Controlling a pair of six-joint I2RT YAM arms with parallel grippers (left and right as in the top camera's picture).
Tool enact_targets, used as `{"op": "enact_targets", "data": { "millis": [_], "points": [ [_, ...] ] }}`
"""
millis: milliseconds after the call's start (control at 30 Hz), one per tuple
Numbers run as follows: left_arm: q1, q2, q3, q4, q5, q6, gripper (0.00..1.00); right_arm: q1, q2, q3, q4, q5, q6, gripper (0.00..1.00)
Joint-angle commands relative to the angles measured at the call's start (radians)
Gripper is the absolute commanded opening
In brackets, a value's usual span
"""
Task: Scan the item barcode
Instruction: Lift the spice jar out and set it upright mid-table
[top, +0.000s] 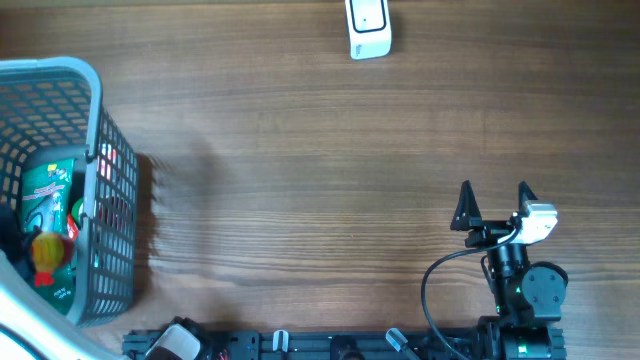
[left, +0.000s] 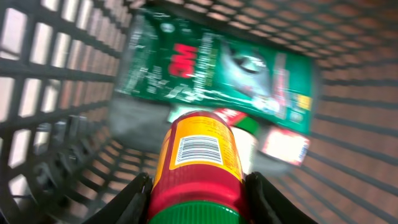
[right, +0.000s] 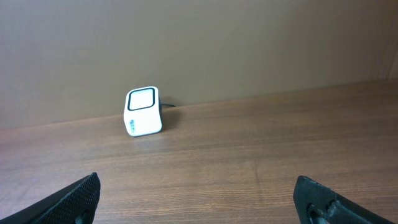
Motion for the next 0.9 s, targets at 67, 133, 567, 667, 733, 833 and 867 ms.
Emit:
{"op": "enact_targets", "data": {
  "millis": [67,133,567,667,733,833,867],
  "points": [
    [0.002,-0.049,0.153,0.003,0.215,0.023,0.40,0.005,0.002,-0.003,0.002,-0.016,-0.019,1.00],
    [0.002,-0.072,0.183,0.012,0.263,0.024,0.40,0.005,0.002,-0.003,0.002,-0.016,-0.019,1.00],
    [-0.032,-0.250,0.208,0.178,0.644,0.023,0.41,0.005,0.002,-0.003,0.002,-0.016,-0.019,1.00],
    [-0.095,-0.258,0.208,0.179,0.650,0.023,0.40,0.005,0.002,-0.003,0.002,-0.016,-0.019,1.00],
    [-0.158,-0.258,0.208,0.179,0.650,0.023,0.40,0.005,0.002,-0.003,0.002,-0.016,-0.019,1.00],
    [-0.291,-0.249,0.208,0.192,0.649,0.023,0.40,0.005,0.002,-0.003,0.002,-0.016,-0.019,1.00],
    [-0.335,-0.245,0.208,0.201,0.644,0.023,0.40,0.005,0.002,-0.003,0.002,-0.016,-0.019,0.99]
  ]
}}
